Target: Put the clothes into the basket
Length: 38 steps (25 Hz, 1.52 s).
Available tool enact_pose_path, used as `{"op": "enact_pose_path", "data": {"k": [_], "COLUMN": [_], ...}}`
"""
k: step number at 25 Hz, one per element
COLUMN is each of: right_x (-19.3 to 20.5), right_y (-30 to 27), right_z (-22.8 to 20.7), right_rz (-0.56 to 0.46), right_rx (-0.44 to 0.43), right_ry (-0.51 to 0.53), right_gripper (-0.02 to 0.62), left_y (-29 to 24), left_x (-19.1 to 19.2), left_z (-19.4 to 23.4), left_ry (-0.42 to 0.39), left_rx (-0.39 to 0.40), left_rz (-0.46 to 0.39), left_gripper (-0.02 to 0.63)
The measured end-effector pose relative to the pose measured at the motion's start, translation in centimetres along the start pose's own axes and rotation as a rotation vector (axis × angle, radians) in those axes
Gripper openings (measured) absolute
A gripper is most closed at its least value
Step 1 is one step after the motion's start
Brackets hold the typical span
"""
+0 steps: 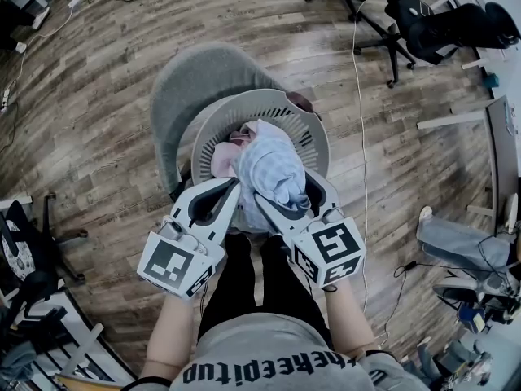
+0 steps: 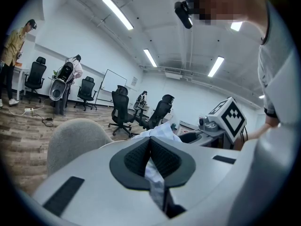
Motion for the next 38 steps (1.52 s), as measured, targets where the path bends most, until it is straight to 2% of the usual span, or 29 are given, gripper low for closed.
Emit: {"op": "enact_pose_path", "data": {"k": [9,11,14,18,20,26,38], "right_x": [-2.4,-2.4,-2.1,-2.7,-3.0,-3.9,-6.0], "right_y": [0.9,1.2,1.7,2.6,3.1,4.4,8.0], "right_z": [-0.7,-0.8,-0.6,-0.5,-0.4,0.2,0.3], "right_rz": [-0.092,-0.091,-0.093,-0.128,-0.139,-0.164,-0.239], "right_rx": [0.019,0.012,-0.001,-0.013,-0.031,-0.089,-0.124], "right_ry": [-0.007,-0.018,-0.042,-0.045,-0.028,0.015,0.068], "right_gripper": [0.362,0.336,0.255,0.057,0.016,0.011,0.011], "left_y": [-0.3,-0.5,-0.5,-0.4,-0.6,-0.9,-1.1], "left_x": [0.0,-0.1,-0.4,-0.8,-0.9,-2.0,-4.7], "left_z": [-0.3,-0.6,-0.9,-1.3,-1.7,-3.0,-6.1], "left_ry": [0.000,-0.003,-0.007,-0.015,-0.020,-0.040,-0.101], "left_rx": [0.002,0.005,0.006,0.003,0.000,0.001,-0.018], "left_rz": [-0.004,-0.005,-0.007,-0.014,-0.017,-0.034,-0.086], "left_gripper": [0.014,0.014,0.014,0.014,0.014,0.014,0.014]}}
Point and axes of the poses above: the fingertips, and each gripper's own axes: y backward along the fingers, z to its left, x out of its underside, the point moved 3 cm from there along y, backward along the fingers, and after that the axes turned 1 degree about x, right-handed, at the moved point
